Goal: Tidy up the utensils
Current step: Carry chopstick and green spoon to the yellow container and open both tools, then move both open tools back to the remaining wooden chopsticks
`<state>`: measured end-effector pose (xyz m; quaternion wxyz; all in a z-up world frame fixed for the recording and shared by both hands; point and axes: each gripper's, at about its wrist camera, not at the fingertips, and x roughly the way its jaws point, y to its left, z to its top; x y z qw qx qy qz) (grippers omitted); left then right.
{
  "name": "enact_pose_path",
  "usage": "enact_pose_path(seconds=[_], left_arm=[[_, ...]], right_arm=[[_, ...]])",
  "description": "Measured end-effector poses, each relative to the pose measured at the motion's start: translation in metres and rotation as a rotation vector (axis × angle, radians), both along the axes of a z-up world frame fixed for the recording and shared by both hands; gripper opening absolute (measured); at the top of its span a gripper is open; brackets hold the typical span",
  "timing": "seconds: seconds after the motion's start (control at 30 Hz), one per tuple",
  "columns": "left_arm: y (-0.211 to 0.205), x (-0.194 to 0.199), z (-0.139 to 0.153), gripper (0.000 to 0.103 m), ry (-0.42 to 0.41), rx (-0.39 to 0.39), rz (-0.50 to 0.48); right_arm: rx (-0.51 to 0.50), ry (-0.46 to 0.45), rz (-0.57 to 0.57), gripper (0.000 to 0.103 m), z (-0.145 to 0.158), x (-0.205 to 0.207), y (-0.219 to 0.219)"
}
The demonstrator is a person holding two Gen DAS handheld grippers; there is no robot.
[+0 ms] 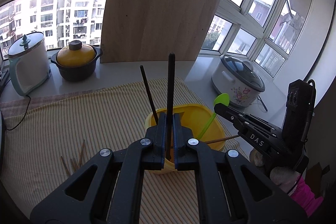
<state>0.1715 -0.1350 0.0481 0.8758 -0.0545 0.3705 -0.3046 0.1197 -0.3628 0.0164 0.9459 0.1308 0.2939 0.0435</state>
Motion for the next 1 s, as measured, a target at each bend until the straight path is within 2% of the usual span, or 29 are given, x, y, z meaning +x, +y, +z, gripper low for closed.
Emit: enact_pose_path(seconds=[0.1, 0.13, 0.17, 0.2, 0.23, 0.27, 0.53, 0.83, 0.9, 1.0], left_arm=[[0.000, 0.000, -0.003, 0.003, 0.008, 0.002, -0.009], [0.001, 0.000, -0.004, 0.004, 0.013, 0.004, -0.009], [0.001, 0.000, -0.004, 0.008, 0.016, 0.002, -0.011], [0.001, 0.000, -0.004, 0.020, 0.017, 0.000, -0.014], [0.002, -0.001, -0.004, 0.027, 0.017, -0.002, -0.016], [0.003, -0.003, -0.004, 0.035, 0.014, -0.004, -0.015], [0.020, -0.010, -0.002, 0.036, -0.001, -0.011, -0.001], [0.067, -0.015, -0.009, 0.036, -0.015, 0.028, 0.077], [0.081, -0.015, -0.015, 0.036, -0.007, 0.034, 0.101], [0.104, -0.015, -0.030, 0.036, 0.006, 0.078, 0.145]], right_arm=[[0.005, 0.002, -0.004, 0.005, 0.000, -0.001, 0.000], [0.005, 0.000, -0.005, 0.009, 0.000, -0.002, 0.000], [0.005, -0.001, -0.005, 0.015, 0.000, -0.002, 0.000], [0.005, -0.003, -0.005, 0.020, 0.001, -0.003, 0.001], [0.005, -0.006, -0.008, 0.027, 0.002, -0.004, 0.001], [0.007, -0.009, -0.008, 0.029, 0.002, -0.005, 0.001], [0.005, -0.024, -0.006, 0.031, 0.007, -0.014, 0.005], [-0.012, -0.032, 0.057, 0.031, 0.012, -0.028, 0.029], [-0.019, -0.028, 0.083, 0.032, 0.011, -0.031, 0.037], [-0.038, -0.021, 0.125, 0.041, 0.009, -0.033, 0.052]])
